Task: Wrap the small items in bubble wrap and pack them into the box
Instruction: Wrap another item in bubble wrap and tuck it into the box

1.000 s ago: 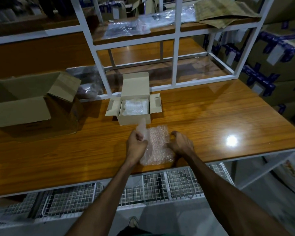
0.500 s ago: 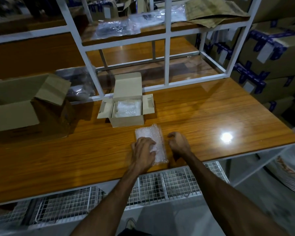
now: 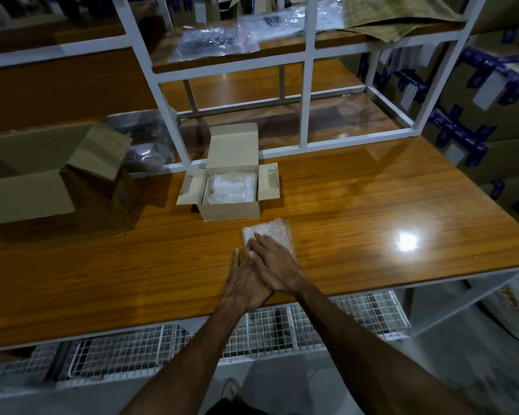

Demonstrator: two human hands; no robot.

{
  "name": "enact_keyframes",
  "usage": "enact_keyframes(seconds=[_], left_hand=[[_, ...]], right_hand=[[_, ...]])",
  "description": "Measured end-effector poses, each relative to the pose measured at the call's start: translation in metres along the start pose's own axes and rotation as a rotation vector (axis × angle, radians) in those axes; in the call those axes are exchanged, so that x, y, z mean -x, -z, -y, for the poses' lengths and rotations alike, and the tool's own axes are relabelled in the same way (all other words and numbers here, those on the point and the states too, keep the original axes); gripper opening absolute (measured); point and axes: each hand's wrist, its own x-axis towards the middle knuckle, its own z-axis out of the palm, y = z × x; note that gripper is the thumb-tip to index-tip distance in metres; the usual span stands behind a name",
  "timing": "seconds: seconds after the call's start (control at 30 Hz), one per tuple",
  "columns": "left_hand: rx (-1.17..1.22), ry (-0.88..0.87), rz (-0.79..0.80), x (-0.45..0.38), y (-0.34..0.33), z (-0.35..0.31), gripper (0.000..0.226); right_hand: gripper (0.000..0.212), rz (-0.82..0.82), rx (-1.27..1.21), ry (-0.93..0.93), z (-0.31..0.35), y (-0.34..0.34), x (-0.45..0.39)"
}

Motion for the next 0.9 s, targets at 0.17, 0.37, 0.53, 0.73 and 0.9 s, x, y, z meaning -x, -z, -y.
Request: enact_keyframes(seconds=[0.17,0.37,0.53,0.73,0.9], left_hand=[[0.042,0.010,0.003,0.005,-0.001,0.008,0.093],[0.078,0.066,0.029,0.020,0.002,0.012,0.087],[0.174,0.181,0.051,0.031,0.005,0.003,0.084],[0.373,0.451,-0.090,0.019,0.017,-0.005,0.070],[0.376,0.581,-0.053,0.014,0.035,-0.003,0.037]], right_hand=[[0.086,-0.010,0.186,-0.058,-0.015,-0.009,-0.005],[0.060,0.024,0.319,-0.046,-0.054,0.011,-0.007],[0.061,0.032,0.314,-0.139,-0.072,0.020,-0.013],[0.070,0.031,0.135,-0.170,-0.065,0.044,-0.020],[0.098,0.149,0.092,-0.212,-0.056,0.078,-0.022]])
